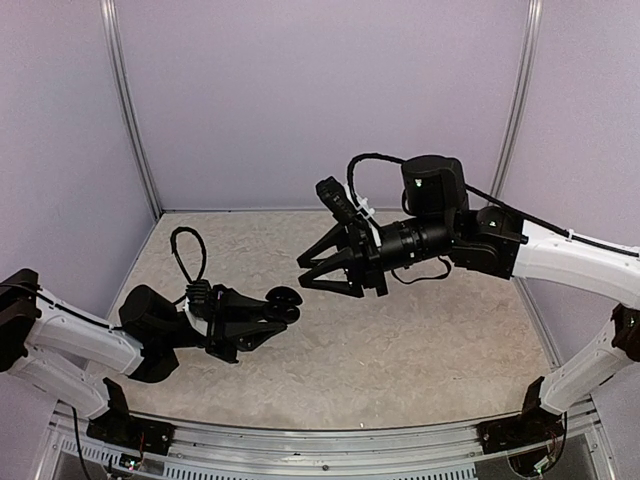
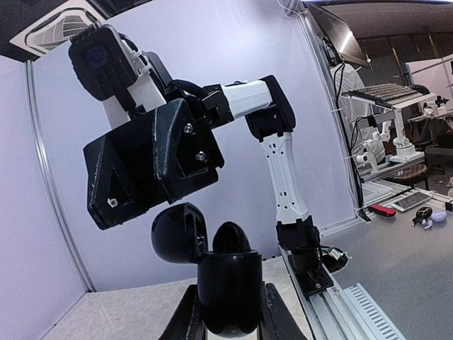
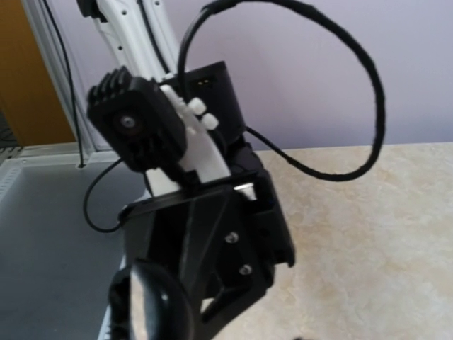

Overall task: Insert the wireless bluetooth earbuds into the charging case
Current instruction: Close the charging case with the earbuds inside.

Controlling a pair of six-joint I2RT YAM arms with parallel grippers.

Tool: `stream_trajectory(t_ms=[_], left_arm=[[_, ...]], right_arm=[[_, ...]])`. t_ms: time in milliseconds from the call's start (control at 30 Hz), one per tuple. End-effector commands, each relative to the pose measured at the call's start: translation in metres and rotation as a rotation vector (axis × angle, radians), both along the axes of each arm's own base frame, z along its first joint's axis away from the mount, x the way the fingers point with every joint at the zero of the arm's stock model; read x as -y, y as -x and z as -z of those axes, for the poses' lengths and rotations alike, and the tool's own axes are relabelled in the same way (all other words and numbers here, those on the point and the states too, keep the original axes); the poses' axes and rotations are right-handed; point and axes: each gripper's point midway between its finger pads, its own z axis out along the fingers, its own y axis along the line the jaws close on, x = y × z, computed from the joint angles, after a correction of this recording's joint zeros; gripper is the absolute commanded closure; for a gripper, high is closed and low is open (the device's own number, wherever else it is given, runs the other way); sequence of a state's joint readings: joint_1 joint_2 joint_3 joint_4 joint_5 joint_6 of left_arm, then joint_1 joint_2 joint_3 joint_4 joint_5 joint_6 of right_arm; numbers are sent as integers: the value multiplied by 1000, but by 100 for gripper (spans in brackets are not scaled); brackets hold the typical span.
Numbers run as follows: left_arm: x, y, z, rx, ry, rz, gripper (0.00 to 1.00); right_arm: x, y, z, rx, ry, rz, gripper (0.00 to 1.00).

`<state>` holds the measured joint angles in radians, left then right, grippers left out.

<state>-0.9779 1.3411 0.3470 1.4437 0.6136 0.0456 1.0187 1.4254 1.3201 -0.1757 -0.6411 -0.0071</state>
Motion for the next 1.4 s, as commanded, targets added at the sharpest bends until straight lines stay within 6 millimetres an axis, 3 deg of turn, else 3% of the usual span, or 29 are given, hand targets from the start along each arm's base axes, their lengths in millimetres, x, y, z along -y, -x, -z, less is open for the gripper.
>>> stream_trajectory(t_ms=[0,200,400,767,1100,1367], left_arm=[[-2,-2,-13,22,39,-7,100],[-3,-4,-13,24,38,-11,100],[-1,-3,-12,32,32,-4,100],[0,-22,-10,-31,25,-91,100],[-1,-26,-8,-56,20,-93,100],[-5,-33,-11,-81,45,-108,100]], right_arm=[[-5,10,3,-52,-16,-52,62],[-11,12,11,-79,-1,-67,63],[-15,3,20,-116,-1,-11,65],[-18,32,17,-70,6,-109,61],[-14,32,14,-28,11,-90,60],[-13,52,5,89,-67,-105,61]])
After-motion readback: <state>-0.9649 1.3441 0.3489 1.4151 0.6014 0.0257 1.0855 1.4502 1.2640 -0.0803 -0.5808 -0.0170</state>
